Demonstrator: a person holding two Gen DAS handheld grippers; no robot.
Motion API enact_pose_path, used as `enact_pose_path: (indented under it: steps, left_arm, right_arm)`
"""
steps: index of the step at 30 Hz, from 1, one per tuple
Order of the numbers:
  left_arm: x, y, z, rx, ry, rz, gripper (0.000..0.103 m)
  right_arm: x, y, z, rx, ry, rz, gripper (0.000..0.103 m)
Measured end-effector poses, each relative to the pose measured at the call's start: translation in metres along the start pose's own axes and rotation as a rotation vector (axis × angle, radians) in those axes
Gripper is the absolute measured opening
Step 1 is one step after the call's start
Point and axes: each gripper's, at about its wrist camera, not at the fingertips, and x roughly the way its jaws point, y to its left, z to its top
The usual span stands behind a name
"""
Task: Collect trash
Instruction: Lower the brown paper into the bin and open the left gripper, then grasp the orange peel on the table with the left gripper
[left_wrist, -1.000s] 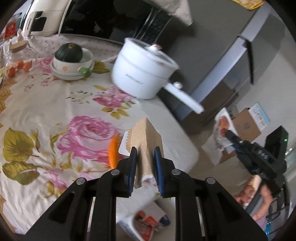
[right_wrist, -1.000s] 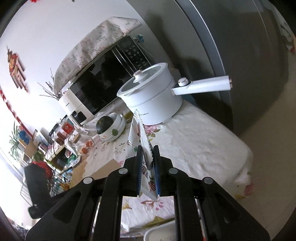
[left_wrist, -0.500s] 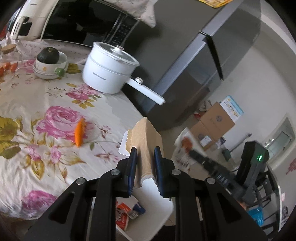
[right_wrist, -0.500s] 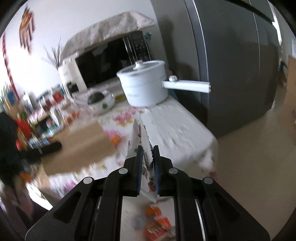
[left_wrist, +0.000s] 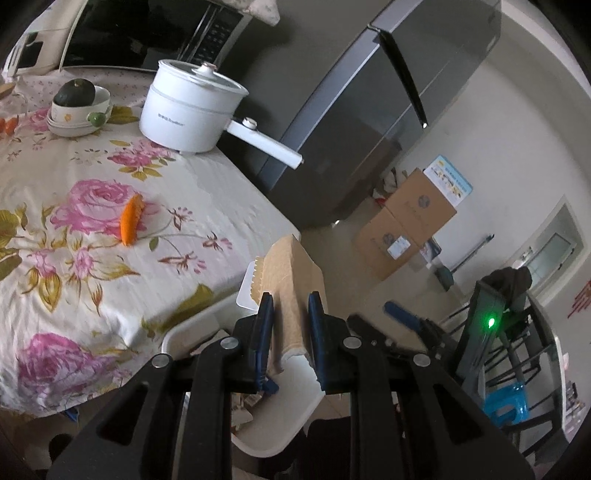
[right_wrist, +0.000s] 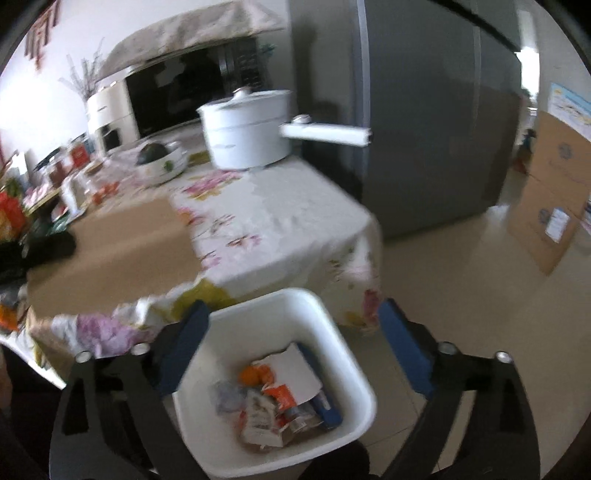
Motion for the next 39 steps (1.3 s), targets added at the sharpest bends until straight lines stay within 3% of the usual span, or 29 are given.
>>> enact_pose_path:
  steps: [10,17,18,19,23,25,29,39]
  left_arm:
    - [0.023,-0.015,-0.011,0.084,0.049,0.087,0.023]
    - [0.064,-0.012,-0.025,0.12,0.146,0.133,0.028]
    - [0.072,-0.01,-0.027,0.117,0.173,0.133,0.032]
    - [0.081,-0.006,-0.031,0.111,0.203,0.135,0.044]
    - [0.098,0.004,-0.037,0.111,0.244,0.182,0.056]
    - [0.103,0.013,-0.034,0.101,0.242,0.215,0.063]
    - [0.105,0.032,-0.02,0.069,0.222,0.261,0.064]
    - [0.107,0.087,0.041,0.049,0.129,0.462,0.064]
  right_arm:
    - [0.005,-0.017,0.004,0.024,-0.044,-0.211,0.096]
    - [0.007,-0.024,0.007,0.039,-0.064,-0.302,0.096]
    - [0.008,-0.027,0.007,0.046,-0.063,-0.316,0.096]
    - [0.009,-0.028,0.008,0.05,-0.06,-0.323,0.096]
    - [0.015,-0.031,0.008,0.059,-0.032,-0.339,0.096]
    - [0.019,-0.031,0.008,0.055,-0.016,-0.336,0.096]
    - [0.025,-0.026,0.008,0.035,0.0,-0.332,0.096]
    - [0.04,-0.017,0.01,0.028,0.054,-0.293,0.096]
